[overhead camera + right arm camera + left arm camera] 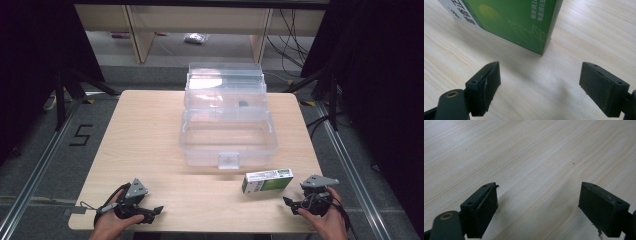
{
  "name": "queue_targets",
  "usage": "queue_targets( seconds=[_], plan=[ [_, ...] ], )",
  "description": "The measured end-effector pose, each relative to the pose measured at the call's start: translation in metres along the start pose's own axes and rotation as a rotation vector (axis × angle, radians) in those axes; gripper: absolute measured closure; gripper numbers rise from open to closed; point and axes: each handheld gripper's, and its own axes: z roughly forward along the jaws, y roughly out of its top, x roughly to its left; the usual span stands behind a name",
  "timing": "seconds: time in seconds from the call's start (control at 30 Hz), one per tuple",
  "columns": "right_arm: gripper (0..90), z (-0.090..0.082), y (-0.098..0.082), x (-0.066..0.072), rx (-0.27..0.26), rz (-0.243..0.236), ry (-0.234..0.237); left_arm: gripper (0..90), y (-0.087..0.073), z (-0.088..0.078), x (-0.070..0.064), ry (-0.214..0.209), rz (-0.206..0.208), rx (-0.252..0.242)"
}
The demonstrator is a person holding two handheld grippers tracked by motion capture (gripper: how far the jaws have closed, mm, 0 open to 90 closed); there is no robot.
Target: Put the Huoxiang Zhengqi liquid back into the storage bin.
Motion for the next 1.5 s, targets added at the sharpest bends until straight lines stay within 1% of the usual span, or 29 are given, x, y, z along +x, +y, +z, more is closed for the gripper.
queue_targets(
  seconds=[0.07,0.13,0.17,0.27,0.3,0.37,0.4,0.47,0.5,0.53,0.57,0.6,0.63,0.7,0.73,0.77,0.87,0.9,0.93,0.97,1.0,1.03,1.1,1.13,1.2,1.23,1.3,1.4,1.5],
  plan=[
    [18.9,-0.002,0.002,-0.002,0.014,-0.046,-0.002,15.0,0.0,0.001,0.0,0.011,-0.008,-0.003],
    [19.1,-0.002,0.002,0.0,0.012,-0.026,-0.004,15.0,0.0,0.001,0.0,0.011,-0.008,-0.003],
    [19.1,-0.005,0.004,0.0,0.023,-0.028,-0.007,15.0,0.0,0.001,0.0,0.01,-0.009,-0.008],
    [19.2,-0.007,0.008,0.0,0.025,-0.072,-0.01,15.0,0.0,0.001,0.0,0.011,-0.009,-0.004],
    [19.2,-0.008,0.009,0.001,0.031,-0.068,-0.005,15.1,0.0,0.001,-0.001,0.007,-0.009,-0.005],
    [19.3,-0.009,0.011,0.0,0.023,-0.11,-0.012,15.0,0.0,0.001,-0.001,0.009,-0.007,-0.009],
    [19.3,-0.009,0.012,0.001,0.021,-0.117,-0.013,15.1,0.0,0.001,0.0,0.009,-0.007,0.0],
    [19.4,-0.012,0.014,0.001,0.027,-0.114,-0.012,15.1,0.0,0.001,0.0,0.011,-0.007,-0.002],
    [19.3,-0.012,0.014,0.004,0.026,-0.091,-0.013,15.0,0.0,0.001,0.0,0.011,-0.008,-0.002],
    [19.3,-0.012,0.014,0.004,0.026,-0.091,-0.013,15.0,0.0,0.001,0.0,0.011,-0.008,-0.002],
    [19.5,-0.015,0.017,0.002,0.037,-0.13,-0.009,15.1,0.0,0.001,-0.001,0.006,-0.011,-0.008],
    [19.5,-0.015,0.017,0.002,0.037,-0.13,-0.009,15.0,0.0,0.001,-0.001,0.006,-0.011,-0.008],
    [19.5,-0.015,0.017,0.004,0.034,-0.108,-0.015,15.0,0.0,0.001,-0.001,0.006,-0.011,-0.009],
    [19.6,-0.018,0.02,0.005,0.044,-0.12,-0.016,15.0,0.0,0.001,-0.001,0.006,-0.012,-0.008],
    [19.6,-0.019,0.022,0.004,0.043,-0.147,-0.013,15.0,0.0,0.001,-0.001,0.006,-0.011,-0.008],
    [19.6,-0.02,0.023,0.007,0.052,-0.11,-0.007,15.0,0.0,0.001,0.0,0.009,-0.007,0.0],
    [19.6,-0.021,0.027,0.006,0.047,-0.149,-0.008,15.0,0.0,0.001,-0.001,0.007,-0.008,-0.003],
    [19.6,-0.022,0.027,0.008,0.051,-0.133,-0.008,15.0,0.0,0.001,-0.001,0.008,-0.01,-0.005],
    [19.6,-0.023,0.029,0.006,0.053,-0.156,-0.007,15.0,0.0,0.001,-0.001,0.005,-0.011,-0.007],
    [19.6,-0.023,0.029,0.006,0.053,-0.156,-0.007,15.0,0.0,0.001,-0.001,0.005,-0.011,-0.007],
    [19.6,-0.027,0.032,0.009,0.072,-0.126,-0.004,15.0,0.0,0.001,-0.001,0.006,-0.011,-0.008],
    [19.6,-0.027,0.034,0.006,0.057,-0.17,-0.011,15.1,0.0,0.001,-0.001,0.005,-0.013,-0.009],
    [19.6,-0.029,0.036,0.007,0.063,-0.158,-0.005,15.0,0.0,0.001,-0.001,0.005,-0.012,-0.007],
    [19.6,-0.03,0.037,0.007,0.059,-0.173,-0.007,15.0,0.0,0.001,-0.001,0.006,-0.011,-0.009],
    [19.6,-0.032,0.041,0.007,0.064,-0.179,0.0,15.1,0.0,0.002,-0.001,0.003,-0.017,-0.009],
    [19.6,-0.033,0.042,0.009,0.062,-0.162,-0.001,15.1,0.0,0.002,-0.001,0.003,-0.018,-0.009],
    [19.6,-0.036,0.051,0.006,0.065,-0.207,-0.009,15.0,0.0,0.001,-0.001,0.005,-0.012,-0.009],
    [19.7,-0.037,0.054,0.009,0.075,-0.205,-0.01,15.1,0.0,0.001,-0.001,0.005,-0.009,-0.005],
    [19.6,-0.041,0.065,0.009,0.084,-0.257,-0.006,15.0,0.0,0.001,-0.001,0.006,-0.011,-0.006]
  ],
)
